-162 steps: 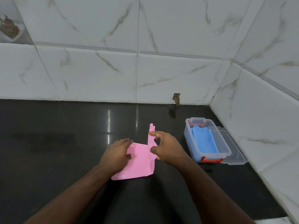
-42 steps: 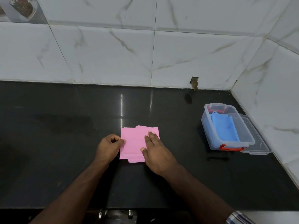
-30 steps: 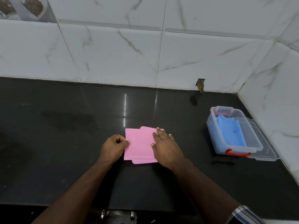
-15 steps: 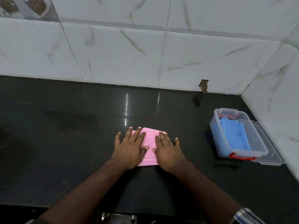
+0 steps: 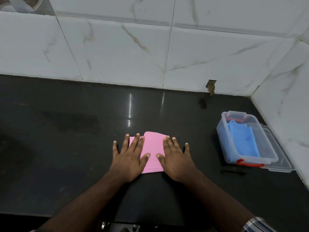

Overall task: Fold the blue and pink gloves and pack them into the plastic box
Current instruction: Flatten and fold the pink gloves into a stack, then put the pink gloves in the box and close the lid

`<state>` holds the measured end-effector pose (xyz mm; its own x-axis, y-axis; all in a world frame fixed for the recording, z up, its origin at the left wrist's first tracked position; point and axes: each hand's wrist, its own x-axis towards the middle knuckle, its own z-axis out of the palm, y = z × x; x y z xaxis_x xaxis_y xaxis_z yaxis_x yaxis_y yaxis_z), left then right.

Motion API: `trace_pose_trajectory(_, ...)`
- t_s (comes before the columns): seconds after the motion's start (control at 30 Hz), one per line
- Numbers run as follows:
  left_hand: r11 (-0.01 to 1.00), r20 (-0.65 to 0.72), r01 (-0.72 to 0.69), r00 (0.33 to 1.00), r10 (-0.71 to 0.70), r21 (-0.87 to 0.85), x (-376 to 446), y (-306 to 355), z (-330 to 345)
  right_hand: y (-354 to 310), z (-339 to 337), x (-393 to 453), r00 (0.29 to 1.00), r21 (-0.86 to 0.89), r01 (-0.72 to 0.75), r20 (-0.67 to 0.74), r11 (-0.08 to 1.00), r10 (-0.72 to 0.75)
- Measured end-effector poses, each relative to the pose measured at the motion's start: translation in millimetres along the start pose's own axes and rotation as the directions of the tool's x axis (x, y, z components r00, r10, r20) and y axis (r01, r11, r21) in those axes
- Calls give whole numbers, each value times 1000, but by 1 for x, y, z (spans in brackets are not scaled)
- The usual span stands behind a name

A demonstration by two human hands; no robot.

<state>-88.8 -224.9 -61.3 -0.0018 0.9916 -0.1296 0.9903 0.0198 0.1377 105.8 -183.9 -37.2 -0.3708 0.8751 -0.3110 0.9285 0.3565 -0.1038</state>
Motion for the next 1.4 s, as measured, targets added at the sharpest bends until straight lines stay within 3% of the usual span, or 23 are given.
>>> trace_pose_trajectory(0.17, 1000, 12, -7, 1000, 7, 5, -1, 0, -1, -4, -9, -1, 1000, -12, 10, -4, 1000, -10)
trace_pose_trajectory(0.33, 1000, 9, -5, 1000, 5, 4, -1, 0, 0, -19, -1, -10, 981, -50, 154, -107, 987, -159)
trace_pose_trajectory(0.53, 1000, -9, 2, 1000, -2, -5, -1, 0, 3, -19, 18, -9, 983, -19, 147, -110, 989, -148)
trace_pose_trajectory(0.9, 999, 32, 15, 999, -14, -51, -1, 0, -4, -25, -7, -13, 996, 67, 95, -5, 993, -95)
trace_pose_trajectory(1.13, 976, 51, 62, 997, -53, -209, -4, -11, -23, -6, -34, -21, 994, 343, 22, -107, 939, 16)
trace_pose_trajectory(1.27, 946, 26, 93, 996, -89, -311, -5, -4, -25, 4, -38, -24, 991, 378, -39, -105, 925, 84)
trace_pose_trajectory(1.4, 961, -72, 70, 993, -93, -266, 0, 9, -42, 5, -41, -28, 986, 400, -58, -122, 915, 116)
